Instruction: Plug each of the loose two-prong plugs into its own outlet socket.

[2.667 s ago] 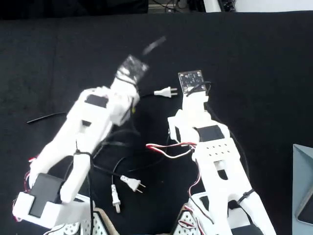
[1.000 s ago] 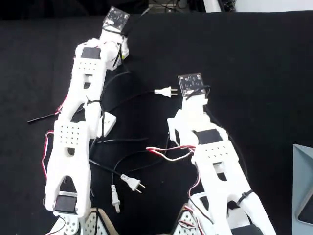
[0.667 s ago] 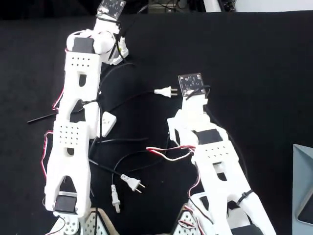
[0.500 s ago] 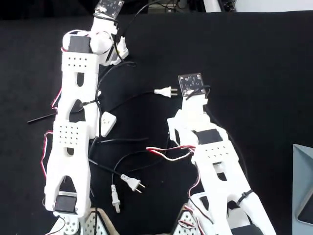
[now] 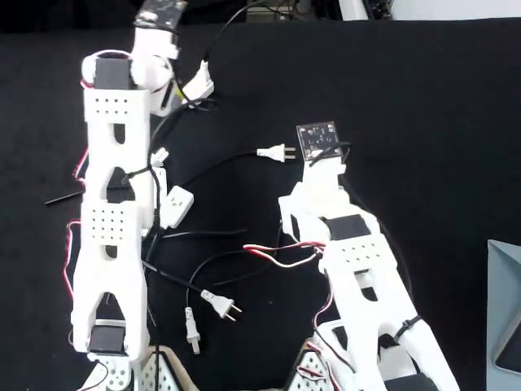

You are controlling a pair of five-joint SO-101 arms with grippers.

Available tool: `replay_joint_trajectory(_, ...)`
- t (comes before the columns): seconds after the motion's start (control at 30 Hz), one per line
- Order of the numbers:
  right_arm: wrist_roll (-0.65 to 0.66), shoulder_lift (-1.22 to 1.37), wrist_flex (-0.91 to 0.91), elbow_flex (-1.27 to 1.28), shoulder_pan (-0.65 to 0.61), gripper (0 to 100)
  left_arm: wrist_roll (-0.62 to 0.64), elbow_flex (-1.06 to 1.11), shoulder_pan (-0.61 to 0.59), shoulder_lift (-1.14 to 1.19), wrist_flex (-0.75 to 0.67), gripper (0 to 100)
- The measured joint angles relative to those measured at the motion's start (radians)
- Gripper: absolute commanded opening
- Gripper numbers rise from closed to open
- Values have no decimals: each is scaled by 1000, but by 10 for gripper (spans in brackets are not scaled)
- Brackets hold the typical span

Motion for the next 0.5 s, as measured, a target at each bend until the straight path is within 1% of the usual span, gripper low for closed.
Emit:
replay_joint_trajectory(0.1, 0, 0, 0, 0, 0, 26, 14, 15, -20, -23, 0, 206)
replay_joint_trajectory(0.2, 0, 0, 0, 0, 0, 26, 14, 92, -25, -106, 0, 206)
replay_joint_trajectory(0.37, 0, 0, -2, 0, 0, 26, 18, 350, -17, -315, 0, 206)
replay_joint_trajectory(0.5, 0, 20, -2, 0, 0, 26, 21, 591, 37, -489, 0, 205)
